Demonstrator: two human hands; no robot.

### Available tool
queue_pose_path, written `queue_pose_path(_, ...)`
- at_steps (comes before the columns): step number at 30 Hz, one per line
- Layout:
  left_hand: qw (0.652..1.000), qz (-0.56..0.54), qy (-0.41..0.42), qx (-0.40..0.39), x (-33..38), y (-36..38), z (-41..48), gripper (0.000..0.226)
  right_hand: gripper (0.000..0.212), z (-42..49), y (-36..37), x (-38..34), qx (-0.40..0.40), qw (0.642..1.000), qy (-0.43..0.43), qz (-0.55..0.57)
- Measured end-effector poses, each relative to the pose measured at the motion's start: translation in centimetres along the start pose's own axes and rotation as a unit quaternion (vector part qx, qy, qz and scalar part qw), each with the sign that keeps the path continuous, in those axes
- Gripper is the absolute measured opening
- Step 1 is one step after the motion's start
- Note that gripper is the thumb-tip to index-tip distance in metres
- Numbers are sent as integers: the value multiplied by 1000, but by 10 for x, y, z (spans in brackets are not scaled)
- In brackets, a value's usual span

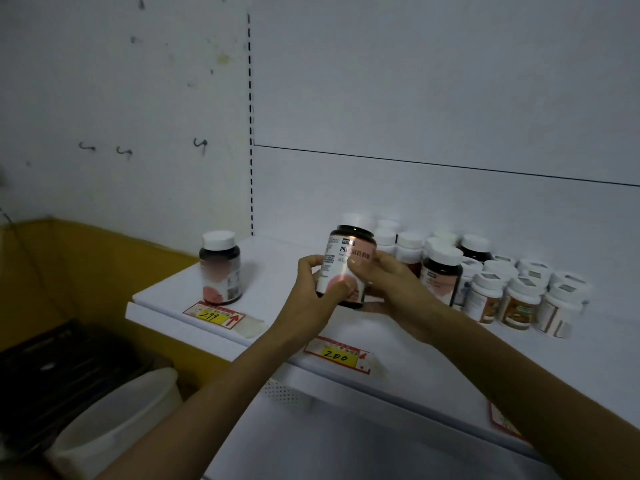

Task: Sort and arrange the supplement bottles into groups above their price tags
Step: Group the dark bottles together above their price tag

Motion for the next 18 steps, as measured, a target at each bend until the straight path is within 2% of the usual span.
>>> queue_pose_path(2, 999, 28, 14, -22, -1, -7, -1, 40, 52, 3, 13, 6, -24, 999, 2, 23)
queue_pose_path(4, 996, 73, 30, -34, -5, -17, -2, 43, 45, 9, 23, 8, -12, 1000, -13, 22)
queue_pose_path(6, 988, 141, 57, -10, -12, -34, -4, 56, 47, 17, 32, 9, 7, 1000, -19, 7)
queue_pose_path(8, 971, 209, 102, 58, -20, -56, -8, 71, 49, 25, 43, 10, 7, 1000, -19, 1)
queue_pose_path(11, 936, 233, 185, 189, -27, -97, -18, 61, 52, 38, 63, 15, 16, 1000, -11, -8)
queue_pose_path(13, 911, 241, 205, 266, -36, -127, -22, 64, 49, 47, 76, 20, 33, 999, -10, -20)
queue_pose_path(15, 915, 242, 167, 276, -47, -158, -19, 81, 48, 56, 89, 27, 50, 998, 0, -25)
queue_pose_path(18, 958, 235, 46, 158, -70, -193, -2, 110, 53, 67, 109, 38, 77, 997, 13, -14)
Point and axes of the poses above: each hand's wrist, its own z-axis towards the middle knuckle, its own y-axis out of the palm, x = y × z, the point moved 2 cm from there along z, towards the middle knuckle, and after that the axes turned 3 degrees about z, right-handed, at the moved point
